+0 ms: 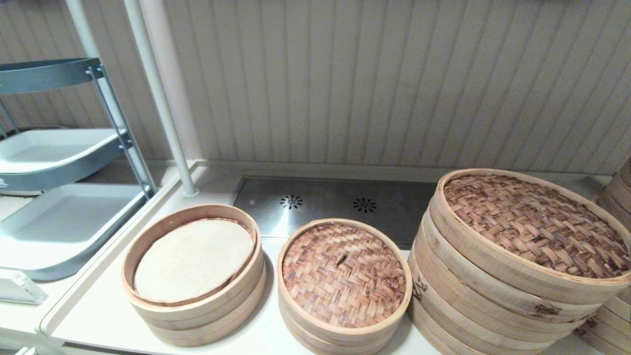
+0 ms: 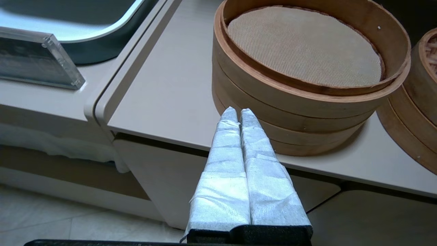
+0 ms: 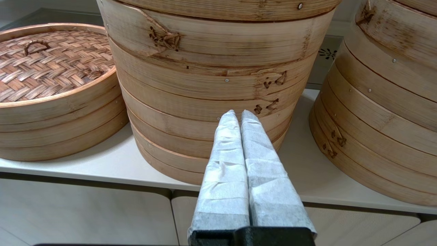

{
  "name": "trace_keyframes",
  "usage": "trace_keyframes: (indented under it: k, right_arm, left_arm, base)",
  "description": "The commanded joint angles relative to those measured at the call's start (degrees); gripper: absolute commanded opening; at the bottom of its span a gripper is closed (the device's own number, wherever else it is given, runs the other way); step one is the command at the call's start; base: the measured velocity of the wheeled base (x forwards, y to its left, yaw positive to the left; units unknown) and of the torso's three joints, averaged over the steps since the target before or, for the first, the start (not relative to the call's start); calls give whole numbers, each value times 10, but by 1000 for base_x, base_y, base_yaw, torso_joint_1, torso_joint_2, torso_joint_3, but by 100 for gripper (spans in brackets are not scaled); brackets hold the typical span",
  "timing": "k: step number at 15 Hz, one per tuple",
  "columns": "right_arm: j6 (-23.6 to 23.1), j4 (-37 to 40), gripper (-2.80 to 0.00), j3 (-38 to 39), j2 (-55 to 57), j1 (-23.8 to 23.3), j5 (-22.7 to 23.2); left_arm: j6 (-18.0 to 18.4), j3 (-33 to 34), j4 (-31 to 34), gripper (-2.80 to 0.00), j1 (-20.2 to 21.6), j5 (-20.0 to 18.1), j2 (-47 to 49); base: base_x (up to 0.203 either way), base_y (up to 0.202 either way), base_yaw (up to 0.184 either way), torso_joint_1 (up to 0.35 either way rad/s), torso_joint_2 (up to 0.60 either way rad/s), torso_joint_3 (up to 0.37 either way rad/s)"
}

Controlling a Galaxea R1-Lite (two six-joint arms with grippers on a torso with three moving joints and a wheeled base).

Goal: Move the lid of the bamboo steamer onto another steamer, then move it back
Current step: Pick up the steamer

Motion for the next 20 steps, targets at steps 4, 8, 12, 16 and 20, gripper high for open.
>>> trace_keyframes:
  k: [4, 8, 12, 16, 20]
  right_arm:
    - [0, 0, -280, 1, 0, 0, 0]
    - [0, 0, -280, 1, 0, 0, 0]
    - [0, 0, -280, 1, 0, 1, 0]
    - [0, 0, -280, 1, 0, 0, 0]
    - [0, 0, -280, 1, 0, 0, 0]
  left_arm:
    - [37, 31, -1, -280, 71, -31, -59]
    - [47, 31, 3, -280, 74, -125, -106]
    - [59, 3, 107, -280, 79, -172, -197]
    - [57, -15, 154, -280, 81, -174, -246]
    - [81, -6, 126, -280, 81, -206, -245]
  base:
    - [0, 0, 0, 0, 0, 0]
    - [0, 0, 0, 0, 0, 0]
    - [0, 0, 0, 0, 0, 0]
    - [0, 0, 0, 0, 0, 0]
    - [0, 0, 0, 0, 0, 0]
